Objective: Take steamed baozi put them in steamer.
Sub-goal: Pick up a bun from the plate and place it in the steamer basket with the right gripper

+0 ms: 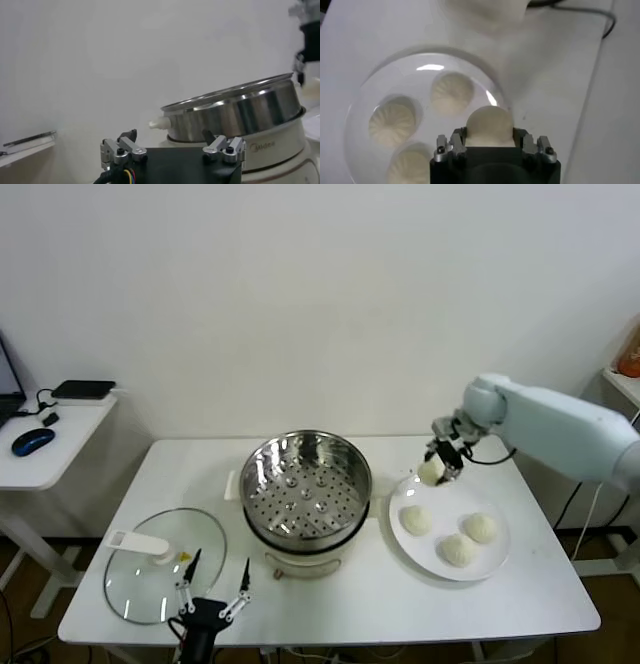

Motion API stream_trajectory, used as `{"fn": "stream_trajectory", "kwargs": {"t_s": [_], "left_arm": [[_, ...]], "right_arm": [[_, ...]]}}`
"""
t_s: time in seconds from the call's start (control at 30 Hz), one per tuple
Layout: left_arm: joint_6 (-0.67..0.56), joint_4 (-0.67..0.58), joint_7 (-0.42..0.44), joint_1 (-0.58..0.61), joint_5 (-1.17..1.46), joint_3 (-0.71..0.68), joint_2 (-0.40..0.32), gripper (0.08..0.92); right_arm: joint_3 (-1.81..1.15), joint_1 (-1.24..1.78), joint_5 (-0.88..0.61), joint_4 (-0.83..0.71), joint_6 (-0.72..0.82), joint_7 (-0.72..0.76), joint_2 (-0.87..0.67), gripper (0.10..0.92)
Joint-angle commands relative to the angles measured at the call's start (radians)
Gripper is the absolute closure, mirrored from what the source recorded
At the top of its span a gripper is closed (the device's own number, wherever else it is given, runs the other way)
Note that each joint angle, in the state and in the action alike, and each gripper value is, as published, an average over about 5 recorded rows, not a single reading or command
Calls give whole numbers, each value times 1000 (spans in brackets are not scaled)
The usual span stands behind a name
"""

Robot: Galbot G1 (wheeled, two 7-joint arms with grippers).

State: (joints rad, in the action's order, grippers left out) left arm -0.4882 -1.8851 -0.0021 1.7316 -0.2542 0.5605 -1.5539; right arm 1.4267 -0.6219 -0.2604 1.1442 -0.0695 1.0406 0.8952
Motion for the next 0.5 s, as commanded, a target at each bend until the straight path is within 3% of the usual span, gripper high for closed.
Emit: {"fn": "stream_trajectory", "kwargs": {"t_s": [0.03,0.27,0.5], "left_arm": [[1,-13,0,4,-3,-3,-3,177],[0,-20,-2,5,-2,-4,-8,177],[0,-23,-2,4,-1,-4,-13,177]], "right_arm": [[129,-278,-89,174,-129,-12,30,389],[115,-290,-45,159,-311,-46,161,326],[75,-206,76,96,-446,-133,297,321]]}}
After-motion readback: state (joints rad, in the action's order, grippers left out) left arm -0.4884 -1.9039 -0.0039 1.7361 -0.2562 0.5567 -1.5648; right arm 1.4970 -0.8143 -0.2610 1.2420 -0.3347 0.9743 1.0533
